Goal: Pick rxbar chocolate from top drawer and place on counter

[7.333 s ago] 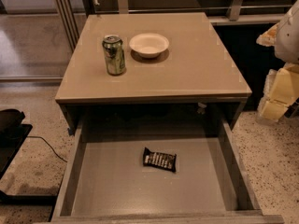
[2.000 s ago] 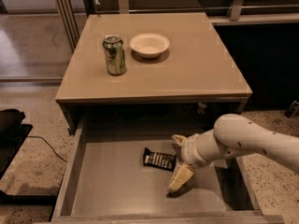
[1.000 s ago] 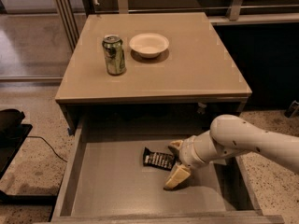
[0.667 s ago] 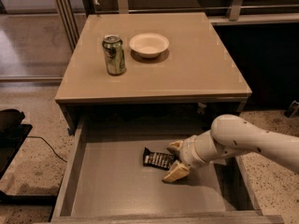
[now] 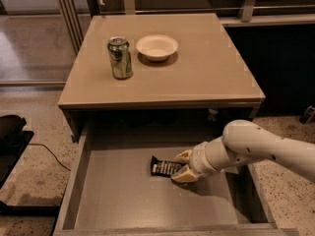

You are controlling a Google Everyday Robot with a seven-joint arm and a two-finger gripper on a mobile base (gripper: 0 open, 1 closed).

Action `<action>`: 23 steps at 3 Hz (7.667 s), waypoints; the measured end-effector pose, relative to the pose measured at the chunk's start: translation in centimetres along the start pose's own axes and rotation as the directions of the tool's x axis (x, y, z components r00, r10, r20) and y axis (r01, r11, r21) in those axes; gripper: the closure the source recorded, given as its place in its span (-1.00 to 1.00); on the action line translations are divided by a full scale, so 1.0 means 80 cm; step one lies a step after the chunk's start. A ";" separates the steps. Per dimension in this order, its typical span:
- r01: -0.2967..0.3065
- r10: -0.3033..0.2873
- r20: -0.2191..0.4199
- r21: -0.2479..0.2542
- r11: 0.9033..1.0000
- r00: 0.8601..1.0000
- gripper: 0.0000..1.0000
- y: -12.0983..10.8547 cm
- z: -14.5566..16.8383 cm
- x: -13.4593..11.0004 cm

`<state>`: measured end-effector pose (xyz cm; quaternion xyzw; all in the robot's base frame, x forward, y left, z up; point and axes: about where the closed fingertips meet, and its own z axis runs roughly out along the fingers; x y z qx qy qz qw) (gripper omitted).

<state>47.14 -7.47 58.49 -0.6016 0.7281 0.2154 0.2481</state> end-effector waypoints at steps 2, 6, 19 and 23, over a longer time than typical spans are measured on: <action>0.000 0.000 0.000 0.000 1.000 1.000 1.00 0.000 0.000 0.000; 0.246 -0.247 -0.003 0.039 0.968 0.969 1.00 -0.004 -0.177 -0.146; -0.062 0.031 0.066 0.561 0.825 0.997 0.16 -0.270 -0.311 -0.165; -0.062 0.031 0.066 0.561 0.825 0.997 -1.00 -0.270 -0.311 -0.165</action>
Offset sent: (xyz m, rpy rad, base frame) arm 0.0000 0.0000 0.0000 0.0000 0.0000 0.0000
